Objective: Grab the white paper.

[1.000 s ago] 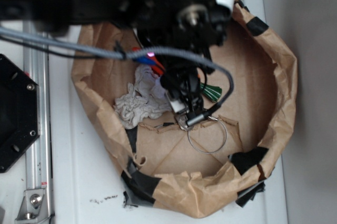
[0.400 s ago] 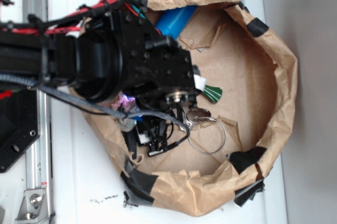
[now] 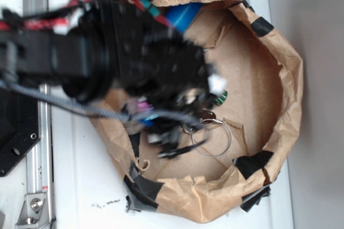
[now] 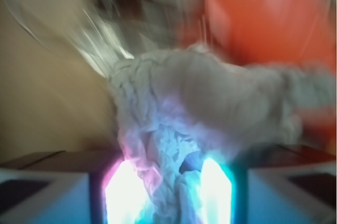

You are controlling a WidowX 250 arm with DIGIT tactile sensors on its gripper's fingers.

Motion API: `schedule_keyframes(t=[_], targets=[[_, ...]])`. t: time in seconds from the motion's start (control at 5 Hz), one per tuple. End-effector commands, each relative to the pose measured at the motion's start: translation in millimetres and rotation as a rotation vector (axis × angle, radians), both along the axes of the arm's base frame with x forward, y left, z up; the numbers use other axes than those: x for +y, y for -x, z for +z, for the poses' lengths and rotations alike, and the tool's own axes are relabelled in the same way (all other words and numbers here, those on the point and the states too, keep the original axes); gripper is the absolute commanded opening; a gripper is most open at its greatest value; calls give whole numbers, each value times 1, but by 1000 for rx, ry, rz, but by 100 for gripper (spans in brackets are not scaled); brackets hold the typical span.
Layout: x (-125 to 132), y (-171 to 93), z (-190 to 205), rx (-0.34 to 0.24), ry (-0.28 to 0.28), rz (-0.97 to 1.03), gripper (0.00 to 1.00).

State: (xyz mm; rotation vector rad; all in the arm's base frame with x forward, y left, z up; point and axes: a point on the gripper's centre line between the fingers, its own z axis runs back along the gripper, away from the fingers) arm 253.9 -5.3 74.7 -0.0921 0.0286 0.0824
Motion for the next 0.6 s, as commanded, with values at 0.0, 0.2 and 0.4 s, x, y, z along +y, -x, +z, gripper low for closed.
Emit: schedule_keyframes(t=[0.0, 0.2, 0.4], targets=[[21, -20, 114, -217, -56, -37, 0], [17, -10, 142, -245, -90, -107, 0], [12, -6, 143, -234, -69, -105, 0]])
